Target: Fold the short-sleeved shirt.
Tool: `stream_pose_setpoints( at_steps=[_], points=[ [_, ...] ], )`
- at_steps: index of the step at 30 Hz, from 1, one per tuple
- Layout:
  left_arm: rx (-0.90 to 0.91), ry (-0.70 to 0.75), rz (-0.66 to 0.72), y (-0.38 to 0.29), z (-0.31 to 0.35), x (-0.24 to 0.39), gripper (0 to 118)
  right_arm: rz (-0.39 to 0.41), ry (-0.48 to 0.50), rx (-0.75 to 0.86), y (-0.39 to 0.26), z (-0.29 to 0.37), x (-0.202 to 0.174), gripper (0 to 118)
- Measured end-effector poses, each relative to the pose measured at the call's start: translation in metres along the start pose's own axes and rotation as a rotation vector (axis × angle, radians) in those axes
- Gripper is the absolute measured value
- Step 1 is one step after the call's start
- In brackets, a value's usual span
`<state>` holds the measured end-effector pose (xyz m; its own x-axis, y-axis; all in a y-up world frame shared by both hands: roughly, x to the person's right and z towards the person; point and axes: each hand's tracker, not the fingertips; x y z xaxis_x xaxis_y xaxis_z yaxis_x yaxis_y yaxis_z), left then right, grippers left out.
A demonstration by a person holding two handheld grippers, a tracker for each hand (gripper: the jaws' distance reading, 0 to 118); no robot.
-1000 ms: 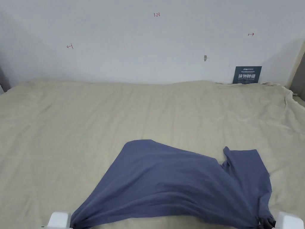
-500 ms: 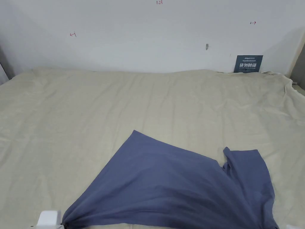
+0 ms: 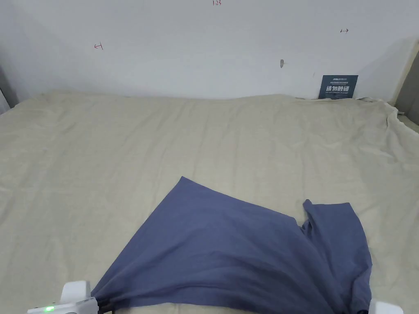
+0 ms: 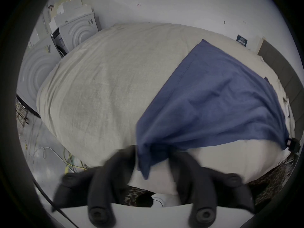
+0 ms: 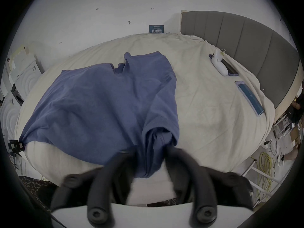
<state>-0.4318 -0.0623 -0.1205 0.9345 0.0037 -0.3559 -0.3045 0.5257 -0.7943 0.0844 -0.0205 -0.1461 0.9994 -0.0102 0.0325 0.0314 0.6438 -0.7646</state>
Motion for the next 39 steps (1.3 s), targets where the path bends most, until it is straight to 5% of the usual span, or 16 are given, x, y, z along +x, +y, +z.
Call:
stream_pose_setpoints(
  at_steps=[2,3,12,15,18,20,22,39],
  points=[
    [0.07,-0.022,0.015,0.01,0.019,0.009,94,-0.005,0.018,0.088,0.014,0.022,-0.001,88],
    [0.108,-0.016,0.024,0.016,0.027,0.013,97,-0.002,0.023,0.118,0.021,0.029,0.001,88],
    [0.471,-0.119,-0.058,0.081,0.118,0.072,95,0.059,0.021,0.433,0.078,0.104,0.007,83],
    [0.585,-0.142,-0.102,0.09,0.131,0.093,78,0.07,0.0,0.5,0.084,0.103,0.016,55],
    [0.664,-0.195,-0.14,0.096,0.136,0.11,65,0.083,-0.019,0.542,0.089,0.109,0.016,43],
    [0.673,-0.224,-0.145,0.099,0.135,0.12,21,0.086,-0.023,0.565,0.088,0.1,0.02,7],
    [0.685,-0.256,-0.141,0.1,0.132,0.127,0,0.1,-0.034,0.586,0.091,0.1,0.022,1],
    [0.348,-0.307,-0.294,0.233,-0.013,0.18,0,0.067,-0.038,0.54,0.126,0.035,0.02,0]
  ],
)
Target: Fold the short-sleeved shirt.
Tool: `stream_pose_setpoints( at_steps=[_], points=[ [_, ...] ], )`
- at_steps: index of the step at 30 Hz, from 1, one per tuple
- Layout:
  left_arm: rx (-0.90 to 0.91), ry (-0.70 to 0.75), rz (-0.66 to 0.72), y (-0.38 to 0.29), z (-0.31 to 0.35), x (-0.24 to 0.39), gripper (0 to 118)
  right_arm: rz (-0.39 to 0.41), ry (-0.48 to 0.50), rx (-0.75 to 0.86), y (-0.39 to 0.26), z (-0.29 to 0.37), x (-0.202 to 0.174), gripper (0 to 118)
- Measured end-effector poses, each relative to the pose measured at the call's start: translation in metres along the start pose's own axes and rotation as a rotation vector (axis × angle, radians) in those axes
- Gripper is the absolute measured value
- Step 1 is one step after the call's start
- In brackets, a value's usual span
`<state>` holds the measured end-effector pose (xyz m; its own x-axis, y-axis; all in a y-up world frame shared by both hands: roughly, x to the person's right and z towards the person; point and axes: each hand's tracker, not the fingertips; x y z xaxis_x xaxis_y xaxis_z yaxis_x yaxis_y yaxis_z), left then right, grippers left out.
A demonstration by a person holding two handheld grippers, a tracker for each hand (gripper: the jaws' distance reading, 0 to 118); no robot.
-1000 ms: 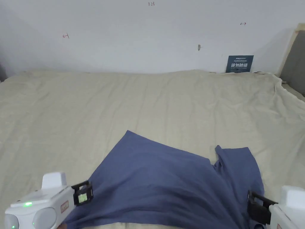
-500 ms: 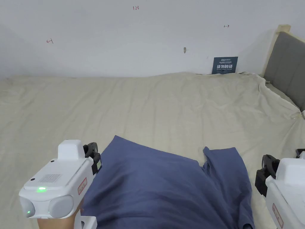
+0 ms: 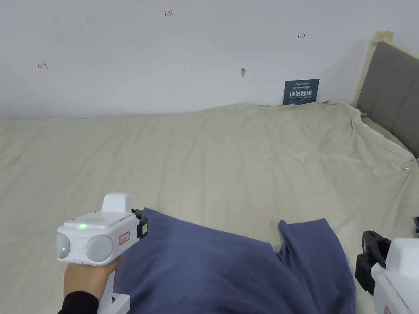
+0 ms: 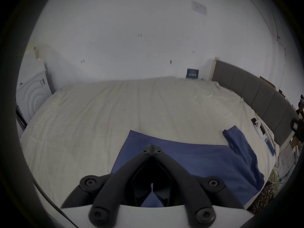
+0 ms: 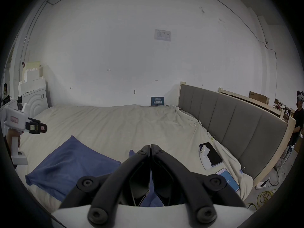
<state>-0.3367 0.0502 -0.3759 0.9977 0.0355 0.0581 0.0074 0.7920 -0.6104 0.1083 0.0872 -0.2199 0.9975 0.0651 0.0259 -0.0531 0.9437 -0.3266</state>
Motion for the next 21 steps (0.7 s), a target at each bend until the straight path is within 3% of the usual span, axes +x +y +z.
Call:
stream_pose_setpoints(
  at_steps=[3,5,7,9,11,12,16,19,21],
  points=[
    [-0.109,-0.004,0.009,0.019,-0.057,-0.015,0,-0.005,-0.011,-0.029,-0.002,-0.019,-0.003,0],
    [-0.161,-0.004,0.016,0.029,-0.091,-0.024,10,-0.001,-0.021,-0.051,-0.003,-0.029,-0.008,0],
    [-0.229,0.007,0.003,0.035,-0.119,-0.029,37,0.0,-0.031,-0.073,-0.007,-0.041,-0.008,0],
    [-0.266,0.034,-0.001,0.04,-0.145,-0.034,52,-0.007,-0.03,-0.091,-0.006,-0.05,-0.012,0],
    [-0.287,0.038,0.001,0.041,-0.166,-0.038,94,-0.003,-0.032,-0.114,-0.009,-0.061,-0.013,0],
    [-0.307,0.038,0.008,0.041,-0.175,-0.04,99,0.003,-0.036,-0.119,-0.01,-0.066,-0.013,0],
    [-0.382,0.086,-0.012,0.034,-0.212,-0.046,97,0.006,-0.049,-0.141,-0.015,-0.08,-0.014,0],
    [-0.45,0.1,0.0,0.025,-0.23,-0.048,75,-0.001,-0.062,-0.148,-0.019,-0.084,-0.015,0],
    [-0.433,0.088,0.042,0.02,-0.233,-0.049,71,-0.008,-0.069,-0.159,-0.018,-0.084,-0.016,0]
  ],
)
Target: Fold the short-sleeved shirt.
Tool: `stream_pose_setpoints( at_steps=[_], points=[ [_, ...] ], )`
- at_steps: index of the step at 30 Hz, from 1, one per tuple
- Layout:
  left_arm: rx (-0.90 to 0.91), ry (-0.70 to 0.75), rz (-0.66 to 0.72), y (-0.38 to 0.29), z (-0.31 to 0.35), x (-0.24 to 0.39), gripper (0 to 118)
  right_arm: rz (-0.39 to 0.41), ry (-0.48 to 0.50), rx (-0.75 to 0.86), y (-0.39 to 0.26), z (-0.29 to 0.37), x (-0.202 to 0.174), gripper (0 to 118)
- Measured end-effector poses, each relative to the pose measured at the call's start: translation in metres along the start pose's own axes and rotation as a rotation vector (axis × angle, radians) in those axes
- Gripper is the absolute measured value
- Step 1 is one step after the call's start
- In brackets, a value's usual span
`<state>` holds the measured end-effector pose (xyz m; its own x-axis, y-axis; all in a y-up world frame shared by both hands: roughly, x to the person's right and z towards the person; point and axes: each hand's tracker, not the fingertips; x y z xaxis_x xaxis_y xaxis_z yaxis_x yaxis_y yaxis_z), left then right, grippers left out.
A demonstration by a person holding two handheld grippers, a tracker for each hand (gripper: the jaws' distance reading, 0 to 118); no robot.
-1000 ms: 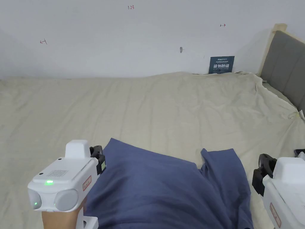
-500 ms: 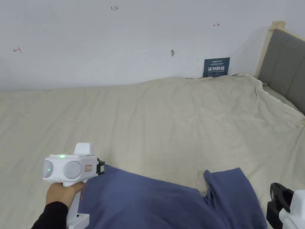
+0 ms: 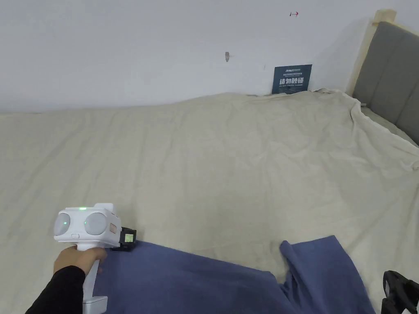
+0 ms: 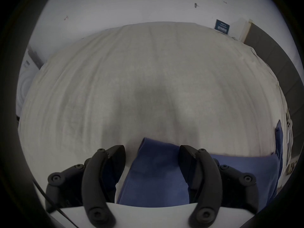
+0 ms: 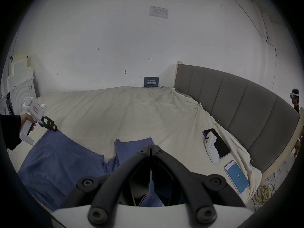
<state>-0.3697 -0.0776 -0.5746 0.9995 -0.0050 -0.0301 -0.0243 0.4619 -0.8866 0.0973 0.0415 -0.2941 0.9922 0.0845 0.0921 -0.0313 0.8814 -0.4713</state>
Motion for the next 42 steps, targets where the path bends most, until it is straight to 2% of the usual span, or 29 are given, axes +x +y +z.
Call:
stream_pose_setpoints(
  at_steps=[1,2,4,5,6,9,12,13,15,19,20,23,25,29,31,32,33,34,37,40,42],
  points=[
    [0.012,-0.002,0.029,-0.001,0.004,-0.002,69,-0.003,0.001,-0.004,-0.001,0.0,0.0,0],
    [-0.001,0.003,0.025,-0.001,0.005,-0.001,61,-0.005,-0.002,-0.01,-0.001,0.0,0.0,0],
    [0.005,-0.005,0.002,-0.002,0.012,0.002,32,-0.016,0.003,-0.021,-0.001,0.0,0.001,0],
    [0.012,-0.022,-0.013,-0.002,0.018,0.006,8,-0.027,0.005,-0.035,-0.001,-0.001,0.002,0],
    [0.011,-0.044,-0.028,-0.003,0.02,0.008,3,-0.037,0.005,-0.049,-0.001,-0.002,0.003,0],
    [0.059,-0.017,-0.04,-0.012,0.035,0.012,1,-0.085,0.01,-0.125,-0.007,-0.015,0.021,0],
    [0.118,-0.1,0.005,-0.018,0.067,0.006,1,-0.109,0.025,-0.22,-0.012,-0.03,0.034,3],
    [0.116,-0.123,0.007,-0.02,0.077,0.005,0,-0.129,0.035,-0.238,-0.014,-0.034,0.036,11],
    [0.145,-0.132,-0.022,-0.028,0.101,0.002,0,-0.146,0.045,-0.301,-0.022,-0.05,0.048,54],
    [0.18,-0.134,-0.055,-0.041,0.14,0.003,0,-0.126,0.031,-0.394,-0.033,-0.074,0.048,82],
    [0.185,-0.136,-0.06,-0.043,0.145,0.002,0,-0.121,0.021,-0.426,-0.037,-0.081,0.048,83],
    [0.198,-0.139,-0.067,-0.049,0.16,0.003,0,-0.105,0.002,-0.514,-0.05,-0.096,0.04,83],
    [0.202,-0.139,-0.059,-0.051,0.165,0.003,0,-0.128,0.006,-0.548,-0.058,-0.104,0.036,79],
    [0.205,-0.143,-0.043,-0.056,0.171,0.003,0,-0.097,-0.017,-0.625,-0.071,-0.107,0.018,52],
    [0.207,-0.141,-0.04,-0.06,0.174,0.002,0,-0.114,-0.02,-0.586,-0.073,-0.098,0.012,45],
    [0.206,-0.141,-0.038,-0.061,0.174,0.002,0,-0.124,-0.022,-0.583,-0.071,-0.094,0.011,32],
    [0.205,-0.14,-0.037,-0.062,0.174,0.002,0,-0.122,-0.016,-0.58,-0.068,-0.092,0.01,12],
    [0.205,-0.138,-0.035,-0.064,0.176,0.001,0,-0.104,-0.006,-0.575,-0.066,-0.09,0.008,5],
    [0.209,-0.131,-0.027,-0.068,0.18,-0.002,0,-0.079,0.015,-0.559,-0.058,-0.074,0.003,4],
    [0.233,-0.122,-0.003,-0.073,0.19,-0.009,0,-0.152,0.03,-0.451,-0.04,-0.052,0.013,4],
    [0.254,-0.113,0.019,-0.071,0.194,-0.02,0,-0.138,0.057,-0.367,-0.017,-0.032,0.016,4]
  ],
)
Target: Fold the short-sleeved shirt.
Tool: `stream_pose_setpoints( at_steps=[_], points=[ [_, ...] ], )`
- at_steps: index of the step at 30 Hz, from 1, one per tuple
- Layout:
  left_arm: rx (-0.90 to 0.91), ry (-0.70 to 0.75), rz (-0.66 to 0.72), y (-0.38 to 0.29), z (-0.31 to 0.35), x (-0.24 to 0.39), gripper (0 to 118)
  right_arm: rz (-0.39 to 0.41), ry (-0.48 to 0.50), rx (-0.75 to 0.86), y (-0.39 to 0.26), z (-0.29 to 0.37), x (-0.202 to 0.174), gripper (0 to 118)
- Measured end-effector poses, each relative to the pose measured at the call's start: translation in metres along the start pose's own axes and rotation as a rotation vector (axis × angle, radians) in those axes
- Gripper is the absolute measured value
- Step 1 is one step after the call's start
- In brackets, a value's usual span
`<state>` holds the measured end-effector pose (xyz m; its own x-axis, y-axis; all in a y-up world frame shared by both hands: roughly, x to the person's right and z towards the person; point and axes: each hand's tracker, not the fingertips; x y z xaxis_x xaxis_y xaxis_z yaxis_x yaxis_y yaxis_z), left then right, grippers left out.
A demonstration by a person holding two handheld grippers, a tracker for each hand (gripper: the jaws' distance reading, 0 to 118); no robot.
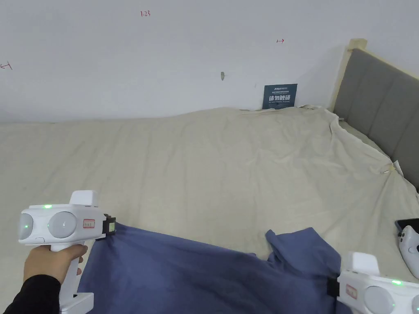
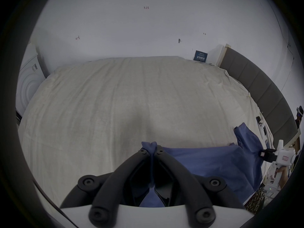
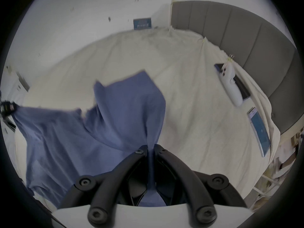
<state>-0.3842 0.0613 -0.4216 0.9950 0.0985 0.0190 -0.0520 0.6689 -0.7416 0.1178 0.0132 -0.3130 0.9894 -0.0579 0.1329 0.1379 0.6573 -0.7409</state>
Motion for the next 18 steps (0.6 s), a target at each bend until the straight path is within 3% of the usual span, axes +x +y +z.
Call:
stream_pose_setpoints(
  at_steps=[9,18],
  points=[
    [0.166,0.046,0.141,0.035,0.068,-0.04,0,0.059,0.139,0.279,0.094,0.059,0.014,4],
    [0.363,0.113,0.123,0.109,0.156,-0.056,0,0.189,0.21,0.484,0.197,0.108,-0.035,4]
  ],
)
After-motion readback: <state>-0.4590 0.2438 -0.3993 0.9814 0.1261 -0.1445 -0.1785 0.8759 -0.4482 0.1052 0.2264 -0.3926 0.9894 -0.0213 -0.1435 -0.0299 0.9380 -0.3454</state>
